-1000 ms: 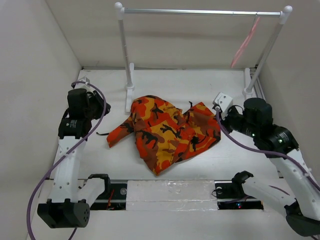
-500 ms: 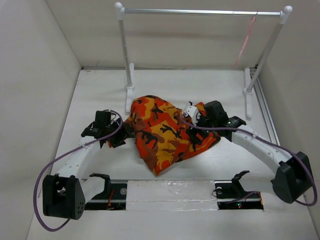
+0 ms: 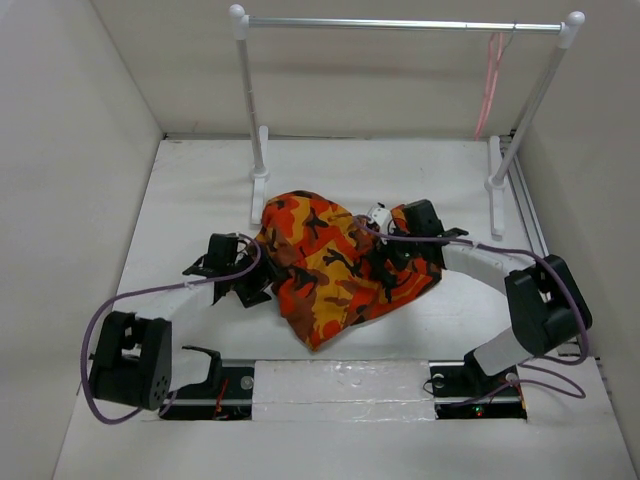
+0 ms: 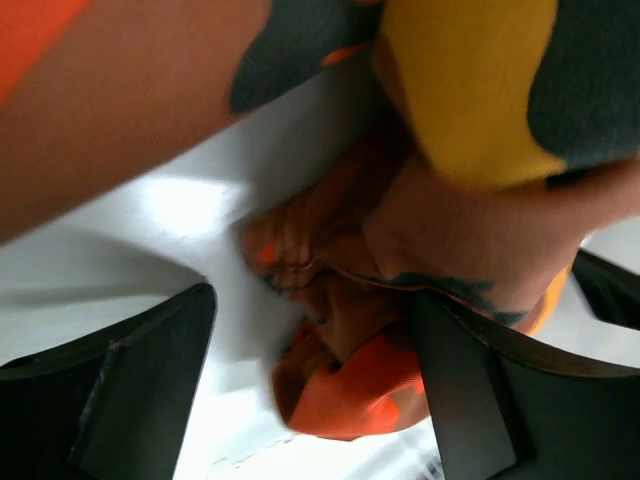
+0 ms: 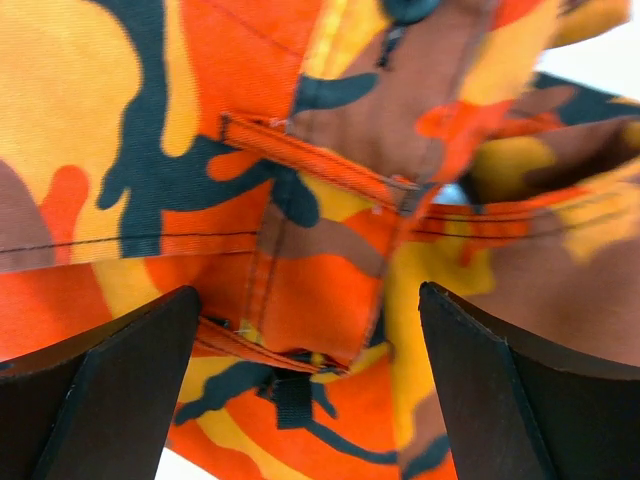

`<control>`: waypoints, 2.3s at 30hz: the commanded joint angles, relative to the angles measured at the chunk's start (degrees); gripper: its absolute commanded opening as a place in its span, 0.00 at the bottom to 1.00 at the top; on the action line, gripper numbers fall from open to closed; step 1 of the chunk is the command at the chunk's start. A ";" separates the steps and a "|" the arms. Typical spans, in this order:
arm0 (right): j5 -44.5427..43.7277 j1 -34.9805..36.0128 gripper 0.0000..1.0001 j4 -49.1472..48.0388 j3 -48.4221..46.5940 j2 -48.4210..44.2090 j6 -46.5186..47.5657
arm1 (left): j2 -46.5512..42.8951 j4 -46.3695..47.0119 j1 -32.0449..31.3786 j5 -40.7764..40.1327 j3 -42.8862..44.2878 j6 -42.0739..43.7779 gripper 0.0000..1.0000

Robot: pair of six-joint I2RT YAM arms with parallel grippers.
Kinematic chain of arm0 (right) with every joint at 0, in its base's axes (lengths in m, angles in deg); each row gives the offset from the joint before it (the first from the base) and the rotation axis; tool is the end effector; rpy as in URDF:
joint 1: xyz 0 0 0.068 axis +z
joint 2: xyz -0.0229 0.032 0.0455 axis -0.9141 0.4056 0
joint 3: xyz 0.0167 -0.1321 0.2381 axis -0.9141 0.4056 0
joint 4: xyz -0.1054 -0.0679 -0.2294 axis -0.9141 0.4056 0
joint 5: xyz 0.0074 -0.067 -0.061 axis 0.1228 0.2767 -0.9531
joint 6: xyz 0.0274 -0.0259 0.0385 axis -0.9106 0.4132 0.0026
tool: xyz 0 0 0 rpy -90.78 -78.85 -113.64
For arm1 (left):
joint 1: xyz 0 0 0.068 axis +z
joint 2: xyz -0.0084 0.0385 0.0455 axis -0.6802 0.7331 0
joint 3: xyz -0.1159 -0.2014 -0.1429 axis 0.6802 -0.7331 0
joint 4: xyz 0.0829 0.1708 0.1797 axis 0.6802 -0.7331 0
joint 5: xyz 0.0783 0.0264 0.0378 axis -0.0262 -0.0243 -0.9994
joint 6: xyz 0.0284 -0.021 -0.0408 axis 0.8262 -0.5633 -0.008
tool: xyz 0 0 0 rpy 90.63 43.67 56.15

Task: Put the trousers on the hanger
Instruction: Fold the trousers

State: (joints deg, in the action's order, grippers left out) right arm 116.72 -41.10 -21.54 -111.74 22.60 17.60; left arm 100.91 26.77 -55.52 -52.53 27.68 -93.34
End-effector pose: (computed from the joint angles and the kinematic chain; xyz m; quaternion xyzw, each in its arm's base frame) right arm 0.2647 0.1411 0.1860 -0.4513 0.8033 0.2248 0.3171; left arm 0.2068 -0.0616 0.1612 -0.1821 0.8986 -0.3414 0.2070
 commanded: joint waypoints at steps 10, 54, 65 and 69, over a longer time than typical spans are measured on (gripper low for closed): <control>10.58 8.76 0.00 8.50 -12.84 -3.17 0.88 | -1.74 12.00 1.76 3.28 8.37 -1.40 0.00; -17.13 -29.71 0.00 14.37 -25.36 -25.24 -1.48 | -12.16 -9.30 -25.29 6.61 0.39 0.98 0.80; -6.84 -29.20 0.00 12.34 -18.86 -29.45 -3.51 | 18.40 12.58 -36.54 -0.52 6.54 -7.10 0.75; -6.48 -25.51 0.00 11.64 -17.27 -31.39 -4.56 | 20.72 13.47 -38.31 -3.85 11.89 -8.60 0.03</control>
State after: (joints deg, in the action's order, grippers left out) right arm 107.28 -68.92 -3.86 -129.05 -6.51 14.48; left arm 120.63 37.63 -92.92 -51.09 37.58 -100.78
